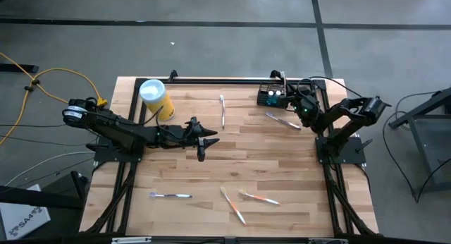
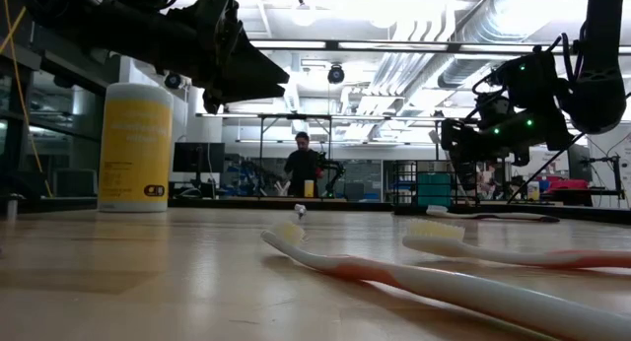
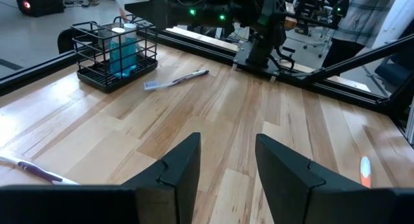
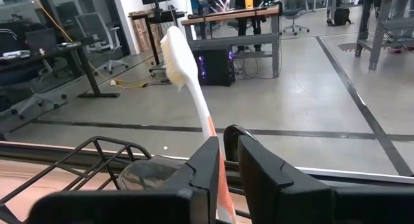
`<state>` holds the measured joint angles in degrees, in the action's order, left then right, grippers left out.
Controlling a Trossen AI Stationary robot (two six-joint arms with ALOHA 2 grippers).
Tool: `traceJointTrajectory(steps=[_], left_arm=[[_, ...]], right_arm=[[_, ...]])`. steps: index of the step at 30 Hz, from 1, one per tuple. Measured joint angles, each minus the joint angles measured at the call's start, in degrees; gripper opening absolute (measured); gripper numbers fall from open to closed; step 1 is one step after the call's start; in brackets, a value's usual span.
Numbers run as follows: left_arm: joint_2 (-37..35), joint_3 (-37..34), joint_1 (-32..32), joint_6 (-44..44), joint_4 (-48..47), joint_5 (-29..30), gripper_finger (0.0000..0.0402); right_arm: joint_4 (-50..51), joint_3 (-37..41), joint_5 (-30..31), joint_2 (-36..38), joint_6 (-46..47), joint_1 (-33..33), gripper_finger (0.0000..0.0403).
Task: Pick & Place toothbrushing station
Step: Put the right orange toothbrush into the black wire organizer
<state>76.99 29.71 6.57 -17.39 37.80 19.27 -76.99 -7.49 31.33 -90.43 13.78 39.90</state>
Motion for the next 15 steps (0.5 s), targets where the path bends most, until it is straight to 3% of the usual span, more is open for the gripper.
traceJointTrajectory(steps=[15], left_arm=[[0.00, 0.00, -0.01, 0.00, 0.00, -0.02, 0.0141]], right_arm=[[-7.33, 0.00, -2.92, -0.02, -3.27, -0.93, 0.0049]])
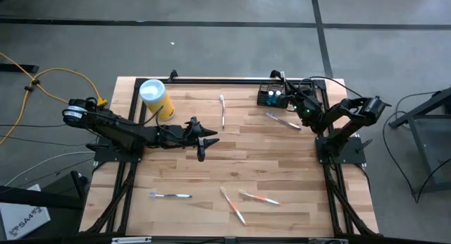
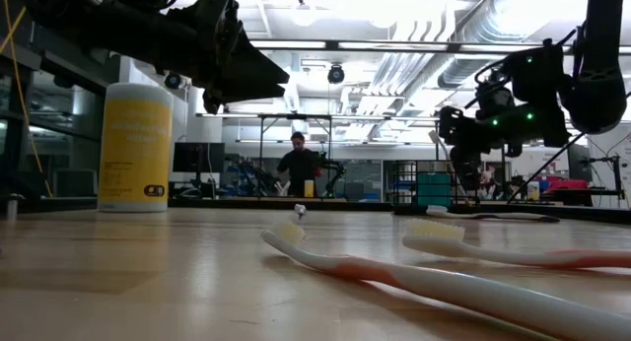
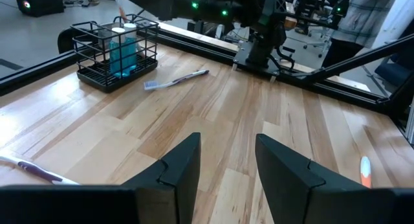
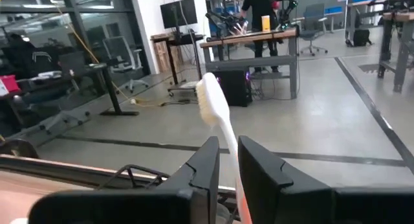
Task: Pick & Place toothbrushing station
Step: Put the right orange toothbrush into the black wire organizer
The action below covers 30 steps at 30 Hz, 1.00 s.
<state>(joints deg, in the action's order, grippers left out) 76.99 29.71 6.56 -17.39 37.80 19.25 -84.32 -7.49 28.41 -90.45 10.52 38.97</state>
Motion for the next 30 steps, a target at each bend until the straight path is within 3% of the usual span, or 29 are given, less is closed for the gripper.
traceJointTrajectory(steps=[4, 11, 21, 30], left_arm=[[0.00, 0.00, -0.01, 0.00, -0.02, 0.00, 0.0141], [0.00, 0.00, 0.00, 0.00, -0.04, 0.00, 0.0141], [0.00, 0.00, -0.02, 0.00, -0.04, 0.00, 0.0141], [0.00, 0.00, 0.00, 0.00, -0.04, 0.00, 0.0141]], right_arm=[[-0.26, 0.00, 0.55, 0.28, -1.73, -1.11, 0.0049], [-0.02, 0.00, 7.51, 5.70, -8.16, -5.42, 0.0049], [3.34, 0.00, 15.32, 14.93, -16.64, -16.74, 0.0049], [8.77, 0.02, 15.65, 18.47, -16.51, -26.49, 0.0049]])
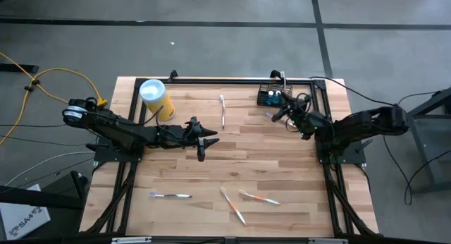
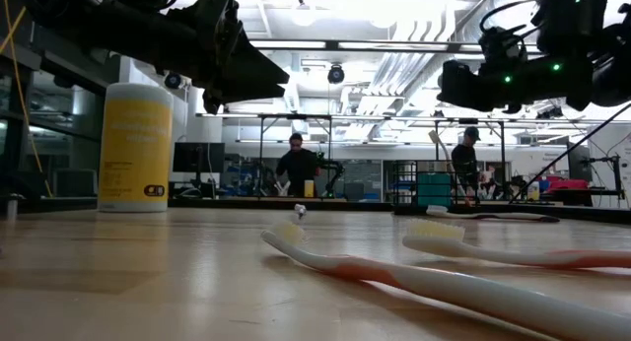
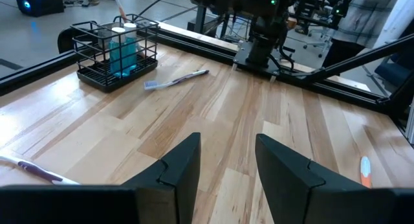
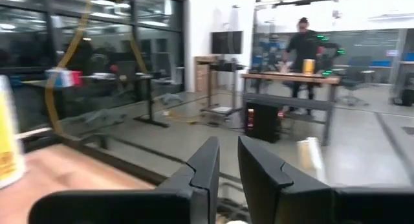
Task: Pick & Place toothbrushing station
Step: Put the right orange toothbrush into the black wire organizer
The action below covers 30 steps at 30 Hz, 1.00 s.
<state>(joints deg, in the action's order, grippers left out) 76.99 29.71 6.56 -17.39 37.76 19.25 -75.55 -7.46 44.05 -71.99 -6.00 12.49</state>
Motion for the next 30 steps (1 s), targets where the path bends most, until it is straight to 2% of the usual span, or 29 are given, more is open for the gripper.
traceJointTrajectory(steps=[8, 12, 22, 30], left_arm=[[0.00, 0.00, 0.00, 0.00, 0.00, 0.00, 0.0141], [0.00, 0.00, 0.00, 0.00, 0.00, 0.00, 0.0141], [0.00, 0.00, 0.00, 0.00, 0.02, 0.00, 0.0141], [0.00, 0.00, -0.02, 0.00, 0.02, 0.00, 0.0141]], right_arm=[[0.49, -0.21, -9.11, 0.00, 5.23, -5.53, 0.0049], [4.67, -3.37, -13.52, -0.02, 7.27, -8.31, 0.0049], [35.61, -19.46, -14.18, -0.02, 8.29, -15.18, 0.0049], [46.95, -25.58, -14.11, -0.02, 9.80, -22.43, 0.0049]])
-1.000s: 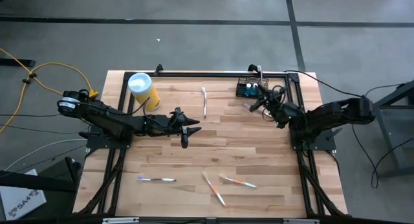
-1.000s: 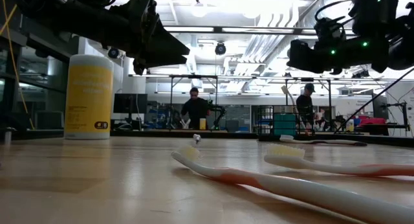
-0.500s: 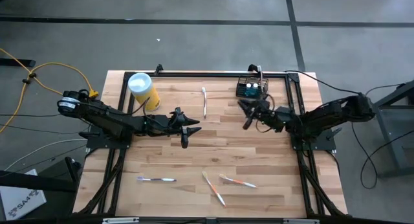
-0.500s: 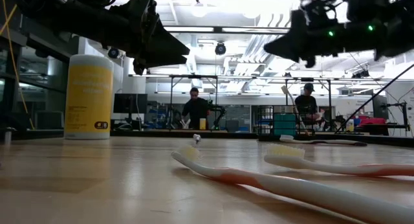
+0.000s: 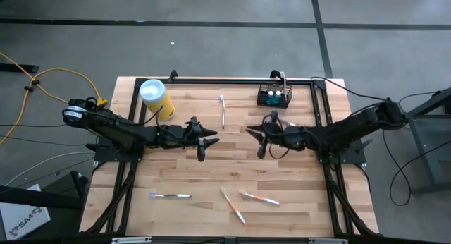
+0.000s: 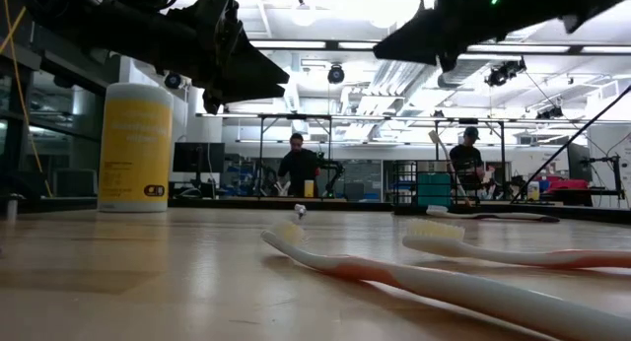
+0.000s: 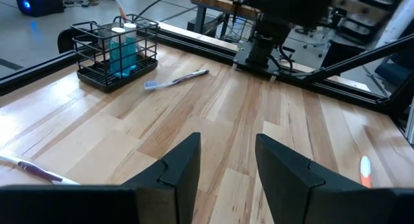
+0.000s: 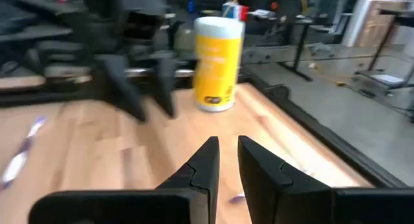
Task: Pick & Place toothbrushing station
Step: Put the right orange toothbrush into the black wire organizer
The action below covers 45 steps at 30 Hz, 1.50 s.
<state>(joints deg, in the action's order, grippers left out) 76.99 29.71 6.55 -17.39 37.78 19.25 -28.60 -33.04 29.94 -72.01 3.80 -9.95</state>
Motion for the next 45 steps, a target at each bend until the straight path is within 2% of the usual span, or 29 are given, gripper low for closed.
traceJointTrajectory(steps=[10, 23, 32, 38, 45], left_arm=[[0.00, 0.00, 0.02, -0.07, 0.00, 0.00, 0.0141], [0.00, 0.00, 0.02, -0.29, -0.02, -0.20, 0.0141], [0.00, 0.00, 0.02, -3.98, -0.13, -4.48, 0.0141], [0.00, 0.00, 0.02, -4.11, -0.15, -4.52, 0.0141], [0.00, 0.00, 0.02, -4.11, -0.25, -4.52, 0.0141]], right_arm=[[29.11, -9.58, 0.19, 0.00, 13.40, -9.12, 0.0049], [35.86, -11.08, -0.30, 0.00, 21.54, -23.20, 0.0048], [36.09, -12.95, 0.06, -2.92, 25.98, -30.29, 0.0033], [44.45, -22.21, -0.34, -8.46, 27.90, -32.87, 0.0037], [61.71, -33.51, -1.93, -18.04, 39.43, -33.32, 0.0040]])
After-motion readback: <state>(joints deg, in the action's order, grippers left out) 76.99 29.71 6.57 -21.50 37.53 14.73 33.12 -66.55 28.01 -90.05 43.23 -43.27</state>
